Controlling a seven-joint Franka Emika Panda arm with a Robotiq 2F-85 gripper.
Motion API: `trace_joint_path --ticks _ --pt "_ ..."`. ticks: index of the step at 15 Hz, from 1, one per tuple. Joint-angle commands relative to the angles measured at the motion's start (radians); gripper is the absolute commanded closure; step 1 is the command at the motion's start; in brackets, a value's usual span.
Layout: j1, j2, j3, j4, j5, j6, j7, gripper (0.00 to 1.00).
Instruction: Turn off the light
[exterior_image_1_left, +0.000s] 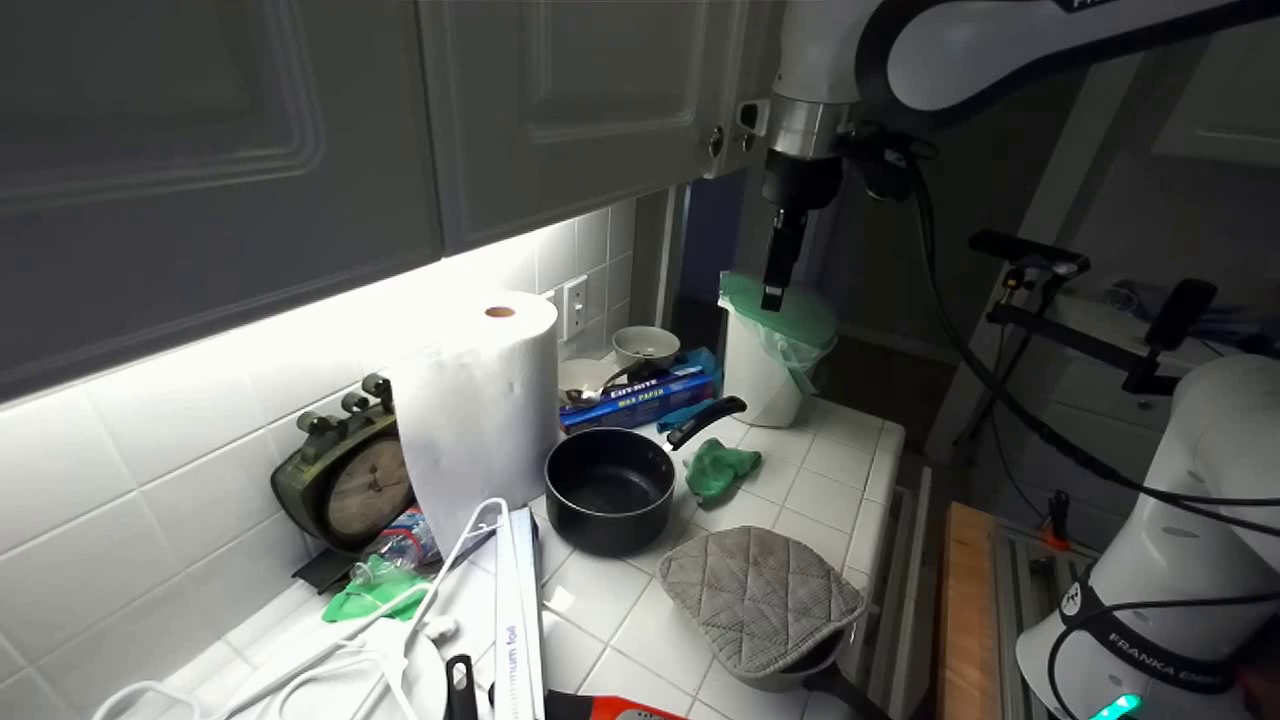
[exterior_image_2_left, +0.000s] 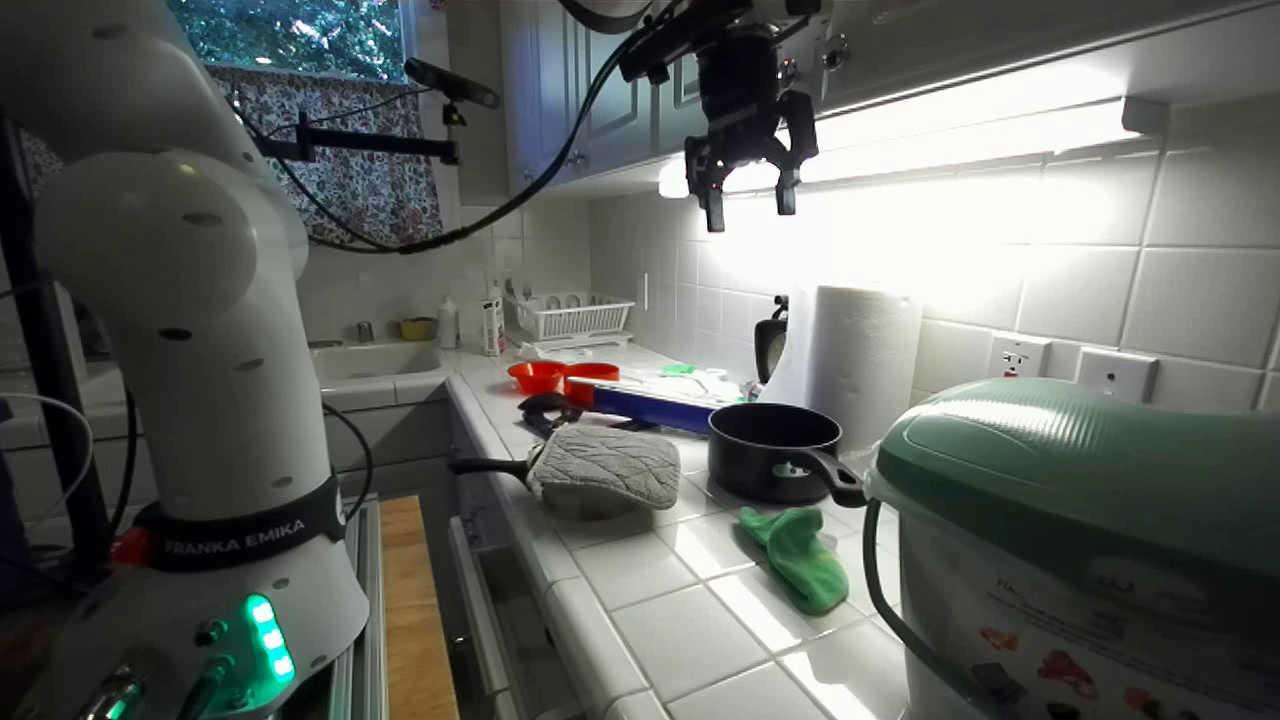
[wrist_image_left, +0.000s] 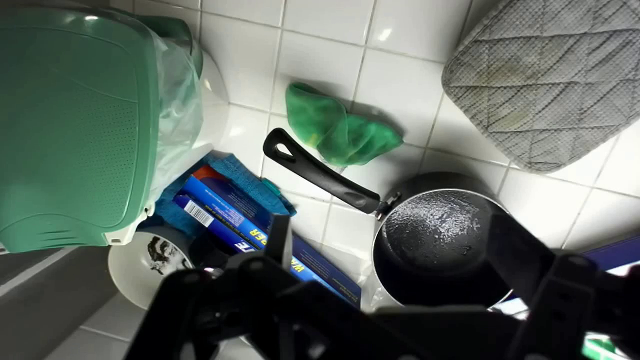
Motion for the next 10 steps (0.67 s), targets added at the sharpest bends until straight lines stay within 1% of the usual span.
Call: trace_joint_path --ticks 1,4,5,8,10 --pt "0.005 0.001 -0.004 0.003 -0.001 -0.003 0.001 0.00" --pt "0.020 -0.044 0.058 -0.053 -0.093 0.009 0.050 0.00" --pt "0.024 -0.057 0.087 -0.074 -0.146 0.018 0.068 0.00" --pt "0.064 -0.094 0.168 -0.140 -0.252 0.025 0.112 0.00" --pt "0.090 -0.117 0.211 -0.180 -0.323 0.029 0.133 0.00"
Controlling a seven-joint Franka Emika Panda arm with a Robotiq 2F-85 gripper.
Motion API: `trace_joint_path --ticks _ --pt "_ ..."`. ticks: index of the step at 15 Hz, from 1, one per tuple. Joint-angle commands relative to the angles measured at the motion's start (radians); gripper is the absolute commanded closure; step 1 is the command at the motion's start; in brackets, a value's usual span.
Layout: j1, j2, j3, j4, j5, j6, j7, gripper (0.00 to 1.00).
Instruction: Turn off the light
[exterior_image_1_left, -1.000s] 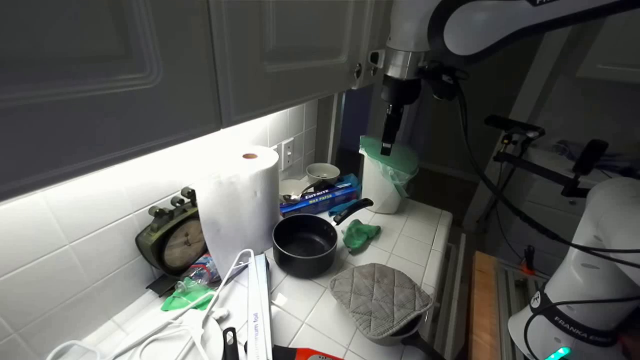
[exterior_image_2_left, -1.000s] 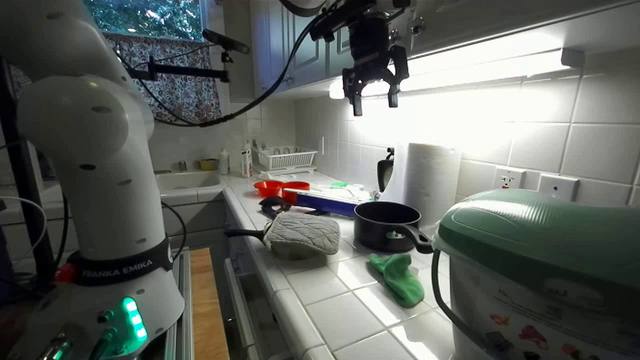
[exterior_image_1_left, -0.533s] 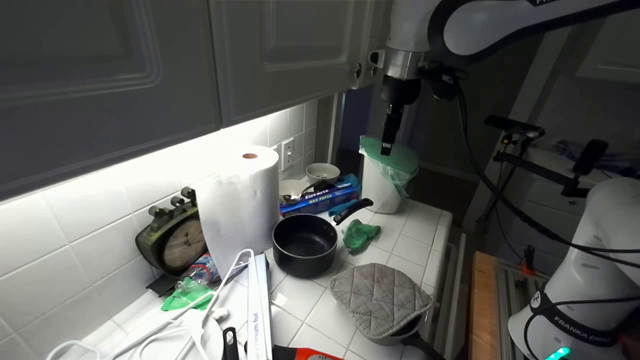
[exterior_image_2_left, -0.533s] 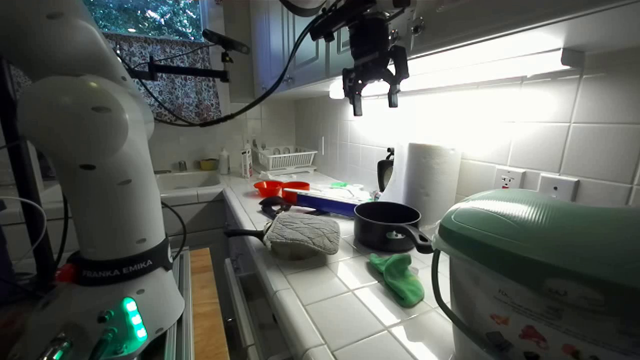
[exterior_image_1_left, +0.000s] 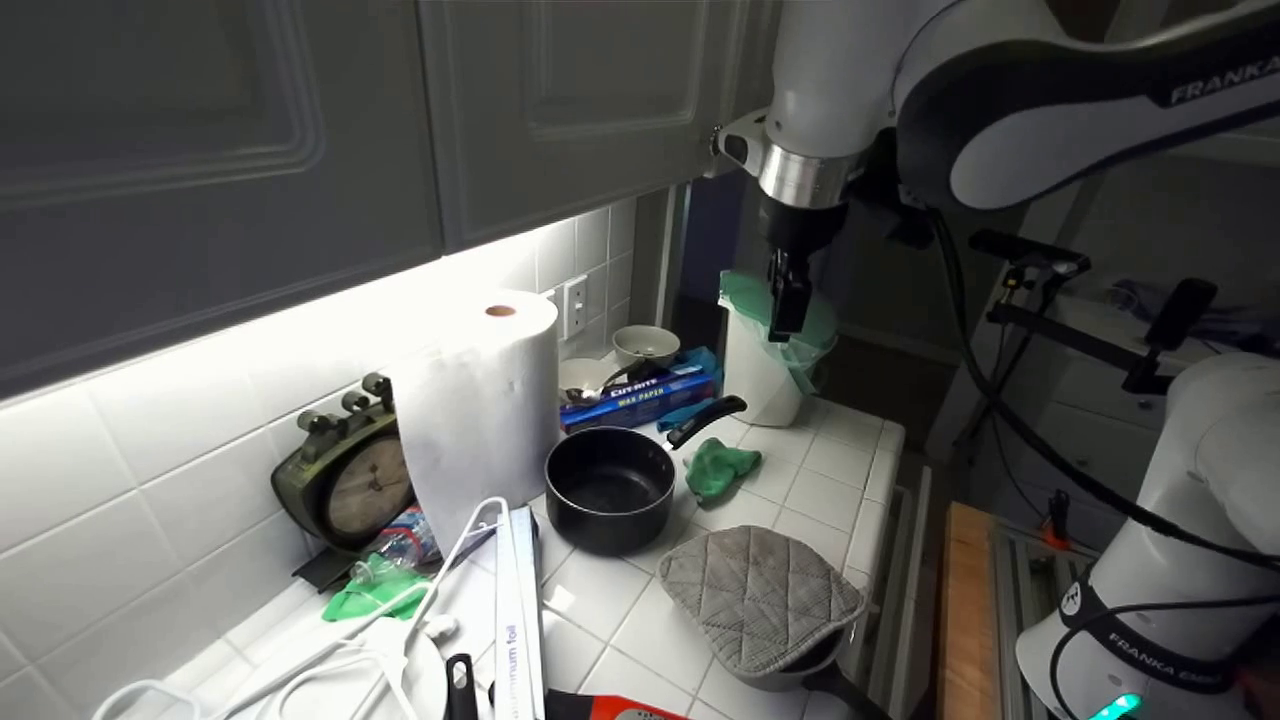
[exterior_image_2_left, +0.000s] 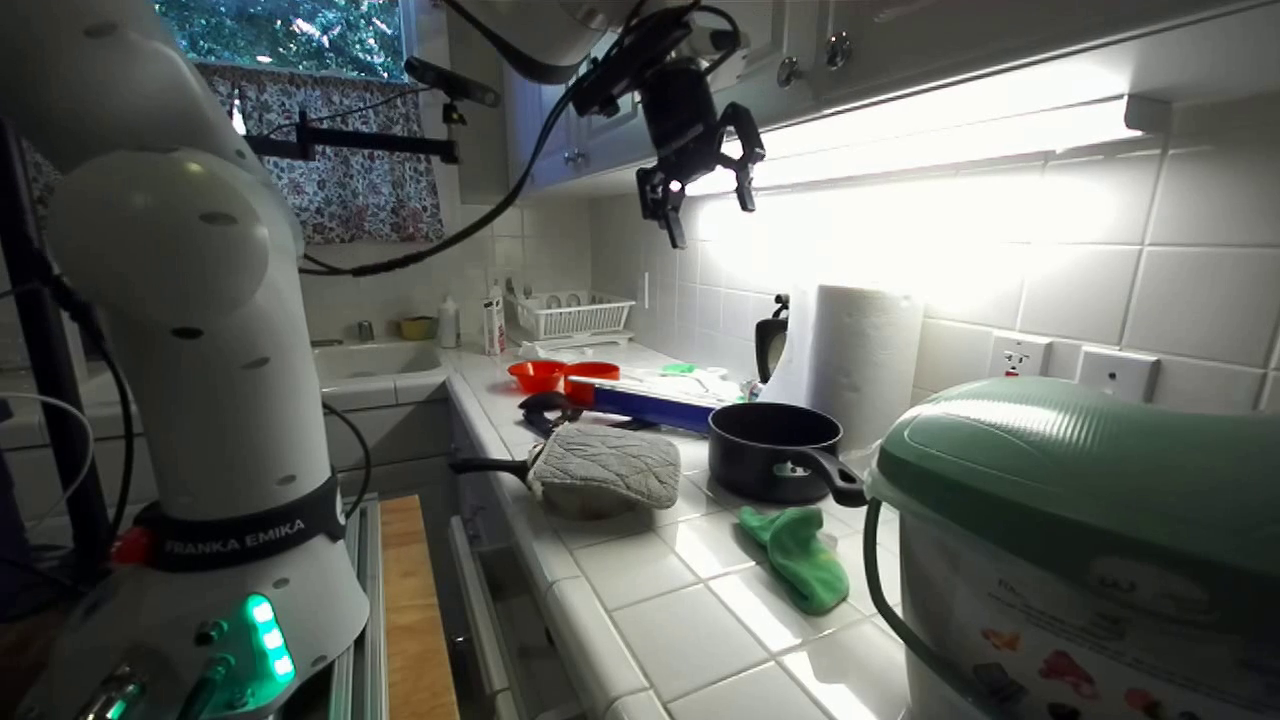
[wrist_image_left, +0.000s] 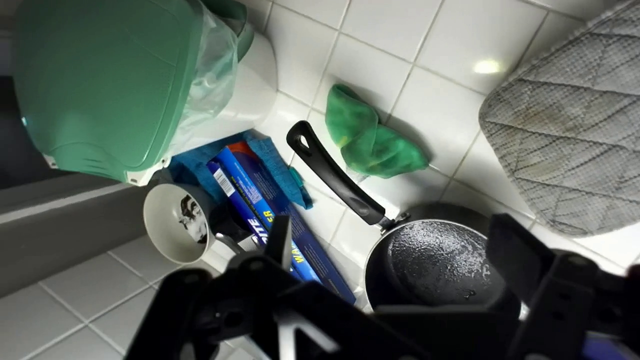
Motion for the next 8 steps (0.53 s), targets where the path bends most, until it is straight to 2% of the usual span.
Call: trace_joint_path --ticks 1,3,8 --pt "0.043 -0.080 0.058 -0.113 -0.139 0.037 0.045 0.00" --pt "0.053 -0.102 0.063 -0.168 -0.237 0.081 0.034 0.00" --pt "0.039 -0.134 -0.020 -0.311 -0.538 0.302 0.002 0.00"
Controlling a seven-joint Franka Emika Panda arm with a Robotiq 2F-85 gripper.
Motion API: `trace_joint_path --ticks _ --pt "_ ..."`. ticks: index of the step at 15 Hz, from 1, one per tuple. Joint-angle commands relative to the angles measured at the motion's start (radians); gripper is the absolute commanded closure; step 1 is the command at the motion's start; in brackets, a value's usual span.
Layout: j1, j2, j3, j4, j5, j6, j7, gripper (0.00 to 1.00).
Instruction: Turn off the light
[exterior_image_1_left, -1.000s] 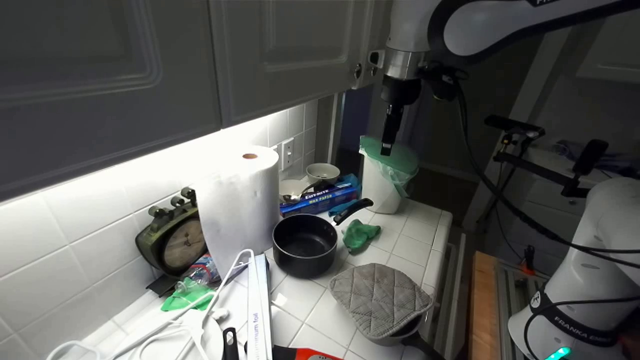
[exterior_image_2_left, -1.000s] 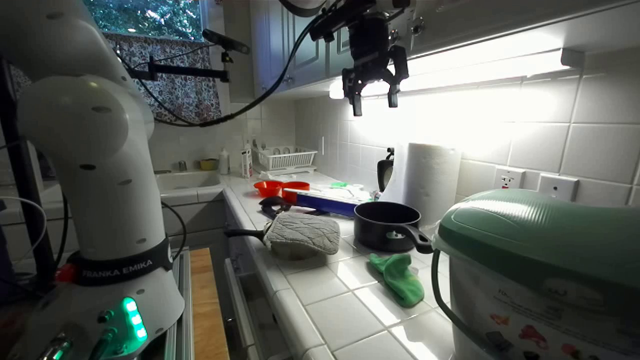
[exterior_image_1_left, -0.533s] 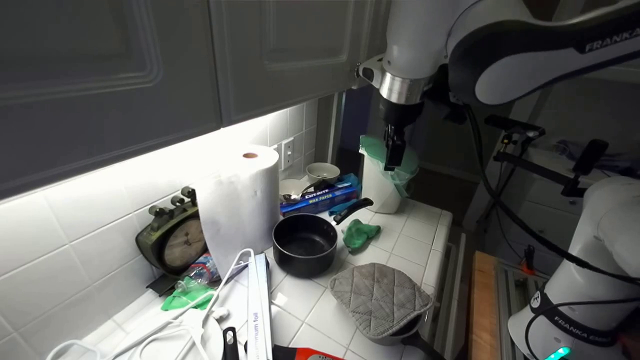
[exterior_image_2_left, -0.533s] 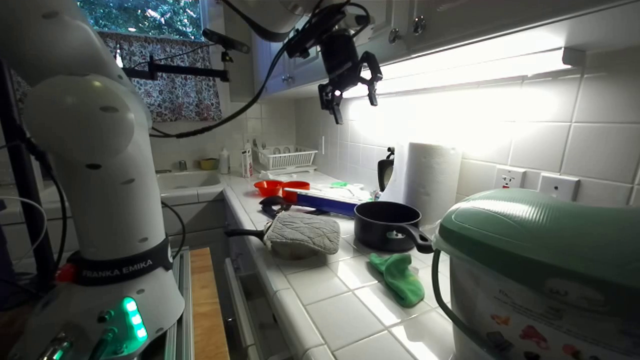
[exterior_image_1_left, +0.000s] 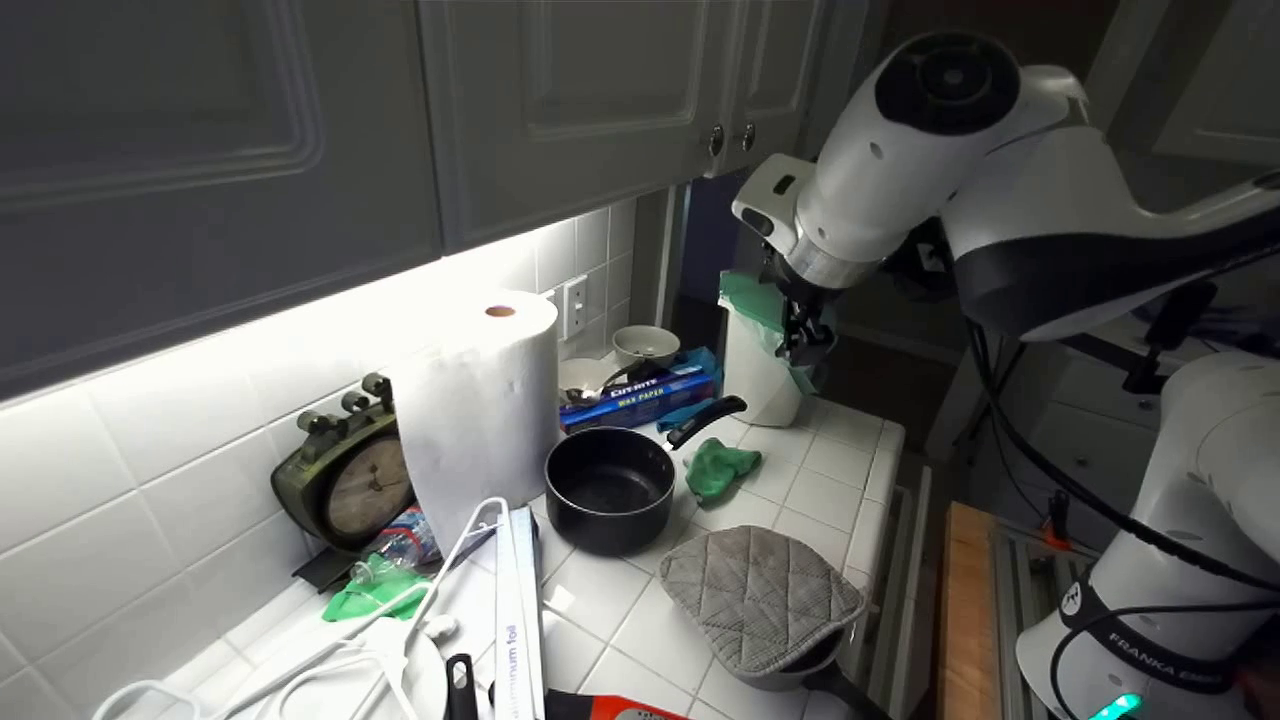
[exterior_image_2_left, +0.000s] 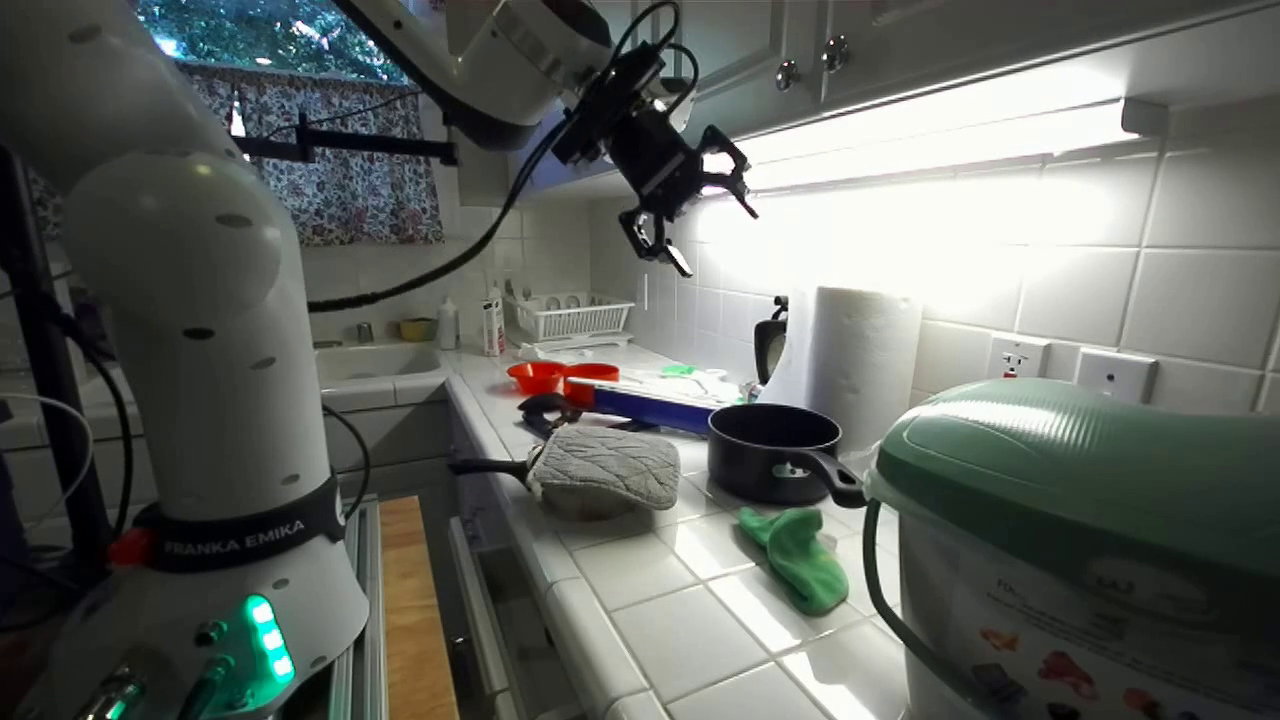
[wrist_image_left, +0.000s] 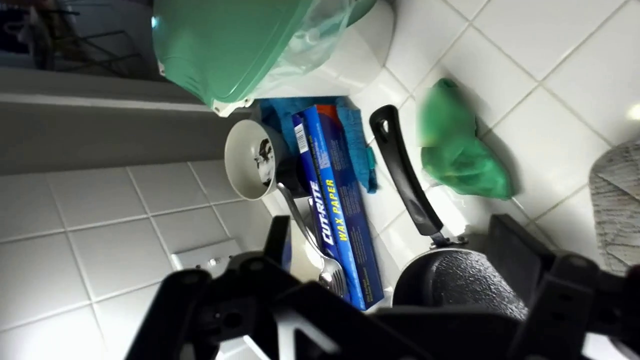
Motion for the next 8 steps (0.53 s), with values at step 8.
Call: trace_joint_path --ticks 8 --pt "-0.225 -0.060 -0.070 -0.184 -0.814 0.452 0.134 0.00"
